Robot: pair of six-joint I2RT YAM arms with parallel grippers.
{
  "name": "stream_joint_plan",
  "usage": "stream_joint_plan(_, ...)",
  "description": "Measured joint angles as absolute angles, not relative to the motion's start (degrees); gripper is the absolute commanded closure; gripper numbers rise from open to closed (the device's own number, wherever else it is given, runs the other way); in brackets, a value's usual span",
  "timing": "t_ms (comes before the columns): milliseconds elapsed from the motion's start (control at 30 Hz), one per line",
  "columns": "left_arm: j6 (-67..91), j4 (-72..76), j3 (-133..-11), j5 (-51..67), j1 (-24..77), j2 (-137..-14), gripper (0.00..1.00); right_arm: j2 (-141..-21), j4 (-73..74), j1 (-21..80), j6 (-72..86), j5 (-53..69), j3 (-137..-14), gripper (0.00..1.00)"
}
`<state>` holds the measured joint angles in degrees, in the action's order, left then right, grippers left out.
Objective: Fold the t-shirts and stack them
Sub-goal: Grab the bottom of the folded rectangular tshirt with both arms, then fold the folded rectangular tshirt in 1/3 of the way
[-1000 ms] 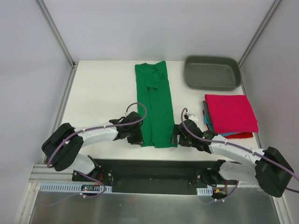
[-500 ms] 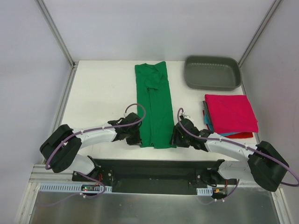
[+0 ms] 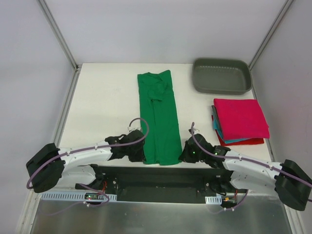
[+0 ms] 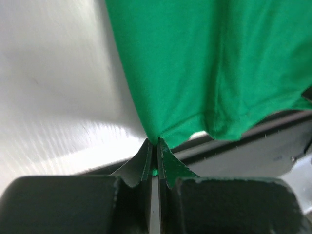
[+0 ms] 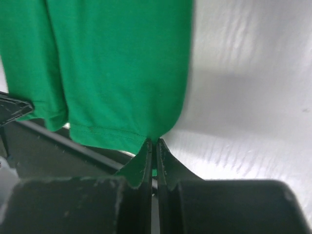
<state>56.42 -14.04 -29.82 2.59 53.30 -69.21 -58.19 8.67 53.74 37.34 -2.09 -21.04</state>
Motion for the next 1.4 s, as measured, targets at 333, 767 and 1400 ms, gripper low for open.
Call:
stream_joint_plan(333, 63.83, -18.81, -28.93, -4.08, 61.06, -55.66, 1.0, -49.76, 11.2, 62.74, 39.81, -3.88, -21.41, 0.99)
stream_joint_plan(767, 61.63, -22.31, -37.56, -18.61, 55.2, -57.32, 1.0, -55.27, 16.29, 57.08, 28.6, -13.17, -37.12, 0.97)
stream_joint_plan(1400, 45.34, -20.58, -58.3, -19.73, 37.45, -80.55, 1.0, -82.81, 12.84, 38.83, 13.04, -7.81, -58.22, 0.97)
